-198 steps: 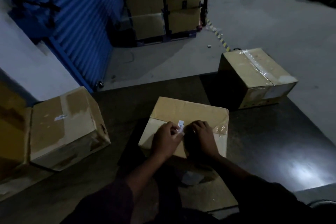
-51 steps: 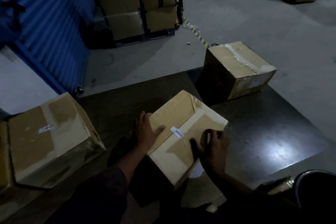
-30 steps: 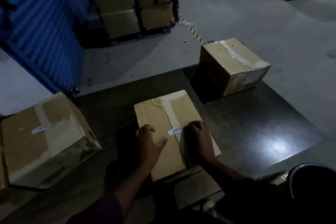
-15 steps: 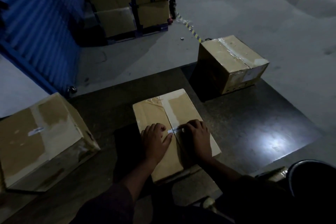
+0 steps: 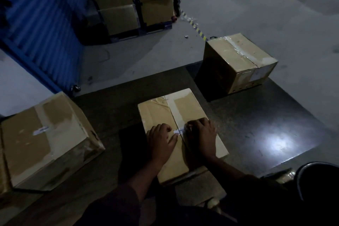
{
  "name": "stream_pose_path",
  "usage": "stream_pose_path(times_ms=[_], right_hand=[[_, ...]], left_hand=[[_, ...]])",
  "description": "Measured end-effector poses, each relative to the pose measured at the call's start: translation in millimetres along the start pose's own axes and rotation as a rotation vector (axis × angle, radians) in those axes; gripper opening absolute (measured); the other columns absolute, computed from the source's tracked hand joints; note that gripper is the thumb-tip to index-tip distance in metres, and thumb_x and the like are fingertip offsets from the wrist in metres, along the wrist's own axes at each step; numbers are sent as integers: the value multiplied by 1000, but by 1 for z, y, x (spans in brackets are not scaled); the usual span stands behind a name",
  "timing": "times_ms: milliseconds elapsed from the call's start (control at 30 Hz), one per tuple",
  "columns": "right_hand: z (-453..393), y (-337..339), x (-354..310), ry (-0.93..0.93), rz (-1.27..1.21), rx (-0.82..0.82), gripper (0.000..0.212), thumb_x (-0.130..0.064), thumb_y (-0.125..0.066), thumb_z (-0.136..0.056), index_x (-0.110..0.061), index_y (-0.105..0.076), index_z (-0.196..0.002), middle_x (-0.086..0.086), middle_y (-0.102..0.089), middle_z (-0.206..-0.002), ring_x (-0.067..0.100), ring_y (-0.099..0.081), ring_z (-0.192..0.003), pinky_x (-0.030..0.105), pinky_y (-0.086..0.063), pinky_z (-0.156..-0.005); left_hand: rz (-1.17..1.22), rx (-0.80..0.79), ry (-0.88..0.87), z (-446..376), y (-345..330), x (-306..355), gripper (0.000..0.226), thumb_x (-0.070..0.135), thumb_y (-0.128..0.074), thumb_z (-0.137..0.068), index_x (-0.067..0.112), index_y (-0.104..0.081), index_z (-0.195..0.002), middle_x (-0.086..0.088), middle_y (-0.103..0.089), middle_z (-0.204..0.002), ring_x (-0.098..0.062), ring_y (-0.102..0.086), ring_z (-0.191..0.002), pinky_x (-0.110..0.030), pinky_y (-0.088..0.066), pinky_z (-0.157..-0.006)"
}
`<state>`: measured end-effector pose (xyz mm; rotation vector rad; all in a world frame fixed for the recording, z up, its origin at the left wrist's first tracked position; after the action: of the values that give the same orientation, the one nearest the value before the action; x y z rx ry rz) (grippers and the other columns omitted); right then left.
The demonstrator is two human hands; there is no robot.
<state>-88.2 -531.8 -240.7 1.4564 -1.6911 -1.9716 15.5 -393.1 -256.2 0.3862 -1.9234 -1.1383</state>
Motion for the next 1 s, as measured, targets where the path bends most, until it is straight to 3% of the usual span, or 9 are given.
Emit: stream_pose_path(times_ms=[100, 267, 433, 533, 600, 733, 1000], right_hand=[[-1, -1, -2, 11, 17, 9, 17, -35, -66, -87, -28, -69, -103, -1, -54, -109, 20, -41, -107, 31, -25, -87], [-4, -3, -7, 16, 73, -8, 14, -30, -62, -87, -25, -67, -100, 1, -55, -109, 23, -43, -108, 40, -31, -94], [-4, -9, -1, 43, 31, -26, 15, -31, -55, -91, -26, -65, -101, -1, -54, -109, 22, -44, -107, 40, -34, -93], [-2, -8, 6, 30, -67, -6, 19, -22, -59, -90, -24, -63, -109, 0, -56, -113, 22, -46, -109, 40, -38, -92], [-1, -9, 6, 36, -42, -22, 24, -27, -63, -88, -26, -63, -111, -1, -55, -115, 21, -45, -110, 39, -38, -93], [-3, -8, 0, 37, 31, -21, 18, -39, -64, -87, -29, -69, -101, -4, -54, -108, 19, -42, -106, 38, -36, -91], [-3, -10, 4, 59, -6, -31, 10, -30, -63, -89, -27, -68, -96, -3, -55, -105, 18, -44, -104, 35, -32, -88]], left_hand=[[-6, -9, 3, 0, -1, -1, 23, 47, -65, -81, 30, -56, -92, 12, -51, -78, -17, -53, -82, -37, -42, -78], [-7, 4, -2, 1, 2, 0, 22, 44, -69, -80, 28, -57, -91, 16, -43, -76, -17, -53, -80, -35, -39, -76], [10, 21, -4, 1, 5, 2, 22, 40, -73, -79, 26, -59, -90, 16, -41, -75, -17, -53, -78, -35, -40, -75], [22, 15, 1, 1, 6, 2, 22, 39, -72, -80, 26, -59, -90, 16, -42, -74, -18, -53, -78, -37, -42, -75], [26, 4, 6, 1, 5, 2, 22, 39, -72, -80, 26, -59, -91, 15, -43, -75, -18, -53, -79, -37, -42, -76], [19, -1, 4, 1, 5, 2, 22, 42, -71, -81, 27, -59, -92, 13, -48, -75, -17, -53, -79, -37, -43, -76], [17, 20, -1, 1, 4, -1, 21, 44, -67, -82, 28, -56, -89, 11, -53, -78, -17, -53, -79, -37, -42, -75]])
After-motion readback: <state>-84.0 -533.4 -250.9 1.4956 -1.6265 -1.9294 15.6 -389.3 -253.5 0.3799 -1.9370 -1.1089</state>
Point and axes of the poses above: each hand's wrist, its own z-axis away from the middle knuckle, its own y-axis out of the back of the hand, x = y × z, the point moved 8 cm from there along -z, towards the middle knuckle
